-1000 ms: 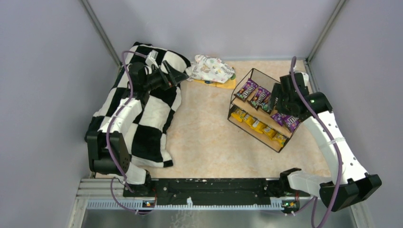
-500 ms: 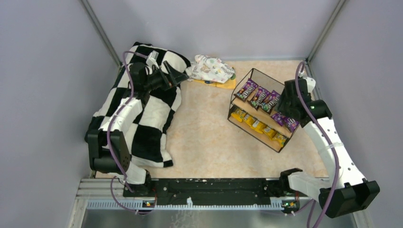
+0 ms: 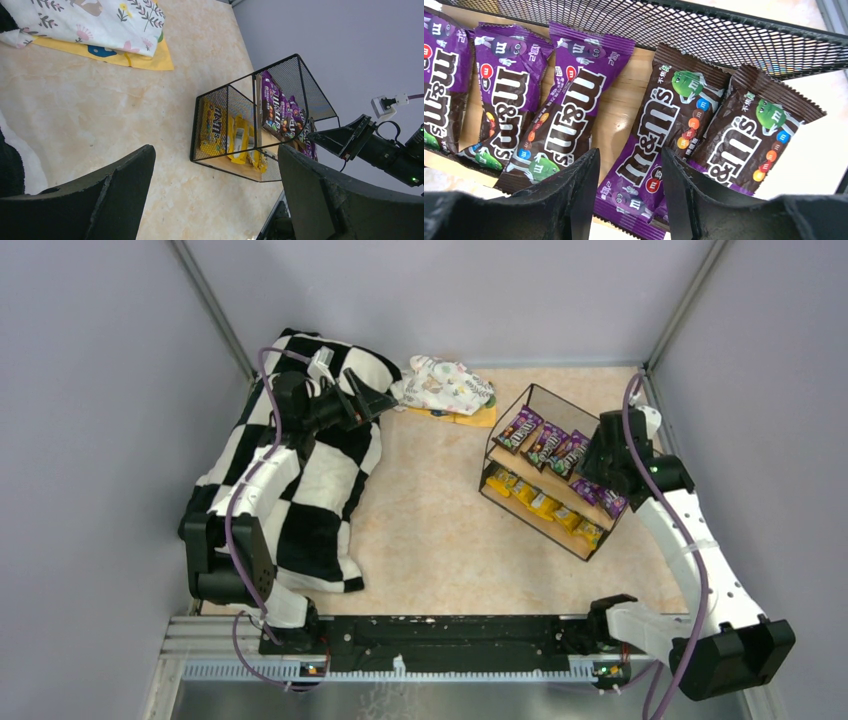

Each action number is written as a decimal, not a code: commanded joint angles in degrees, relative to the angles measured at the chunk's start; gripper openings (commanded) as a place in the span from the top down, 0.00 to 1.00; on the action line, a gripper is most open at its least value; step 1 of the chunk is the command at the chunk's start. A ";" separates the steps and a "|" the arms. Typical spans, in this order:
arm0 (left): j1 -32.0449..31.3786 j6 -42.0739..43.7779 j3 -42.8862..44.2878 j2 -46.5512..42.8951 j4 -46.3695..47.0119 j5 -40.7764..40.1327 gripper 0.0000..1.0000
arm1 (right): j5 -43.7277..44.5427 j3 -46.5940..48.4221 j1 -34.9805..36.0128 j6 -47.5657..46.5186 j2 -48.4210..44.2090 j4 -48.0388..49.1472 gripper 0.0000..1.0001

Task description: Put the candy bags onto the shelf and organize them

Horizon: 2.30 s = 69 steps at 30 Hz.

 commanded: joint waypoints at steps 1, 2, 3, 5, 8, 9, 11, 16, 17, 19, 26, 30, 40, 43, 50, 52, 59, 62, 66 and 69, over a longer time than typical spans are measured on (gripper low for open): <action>-0.04 -0.03 0.44 0.32 1.86 1.05 0.02 | -2.38 -1.00 -0.30 2.09 -1.55 3.93 0.52; -0.04 -0.02 0.46 0.25 1.85 1.03 0.02 | -2.86 -1.16 -0.30 2.35 -1.58 4.18 0.53; -0.03 -0.01 0.46 0.32 1.85 1.05 0.02 | -3.02 -1.33 -0.30 2.52 -1.49 4.44 0.53; -0.03 -0.03 0.46 0.32 1.81 1.08 0.02 | -3.37 -1.92 -0.30 2.86 -1.59 5.08 0.53; -0.03 -0.02 0.43 0.23 1.85 1.03 0.02 | -4.90 -3.22 -0.30 2.99 -2.36 7.31 0.53; -0.03 -0.03 0.46 0.27 1.84 1.01 0.02 | -4.86 -3.46 -0.32 3.10 -2.66 7.79 0.53; -0.03 -0.01 0.40 0.16 1.84 1.06 0.02 | -4.27 -3.47 -0.30 3.00 -3.03 8.09 0.53; -0.03 -0.13 0.46 0.16 1.94 1.15 0.02 | -4.43 -3.69 -0.30 1.30 -4.10 10.11 0.53; -0.03 -0.12 0.46 0.10 1.96 1.15 0.02 | -4.26 -3.26 -0.30 0.91 -4.17 9.93 0.53; -0.03 -0.17 0.46 0.10 1.92 1.10 0.02 | -4.22 -2.15 -0.30 -0.09 -4.61 9.55 0.52; -0.03 -0.38 0.37 0.14 2.20 1.35 0.02 | -4.18 6.02 -0.30 -6.80 -6.20 4.69 0.42; -0.03 -0.22 0.51 -0.07 2.13 1.28 0.02 | -12.25 9.19 -0.31 -12.27 -8.96 5.29 0.18; -1.74 6.91 2.46 -6.25 0.42 -0.28 0.02 | -23.48 15.60 -0.28 -12.20 -18.14 12.70 0.01; -2.92 9.95 2.43 -9.58 0.44 -1.34 0.02 | -22.00 19.35 -0.30 -11.61 -17.80 10.20 0.01; -5.07 14.30 0.27 -21.02 5.51 -1.83 0.02 | -23.21 22.95 -0.30 -13.63 -23.00 12.62 0.01; -5.81 16.30 0.82 -24.21 5.42 -2.13 0.02 | -22.57 23.91 -0.30 -14.83 -25.22 12.79 0.01; -6.54 14.04 8.87 -32.22 0.39 -5.60 0.02 | -21.15 28.68 -0.30 -18.07 -27.82 9.71 0.01; -6.54 11.96 9.97 -37.16 0.53 -8.11 0.02 | -20.40 27.14 -0.30 -18.87 -30.04 10.44 0.01; -6.54 10.84 10.01 -43.77 1.30 -11.30 0.02 | -18.33 26.20 -0.30 -20.75 -31.76 10.10 0.01; -6.54 10.79 10.41 -46.71 1.33 -12.82 0.02 | -16.83 26.35 -0.31 -21.90 -32.40 9.67 0.01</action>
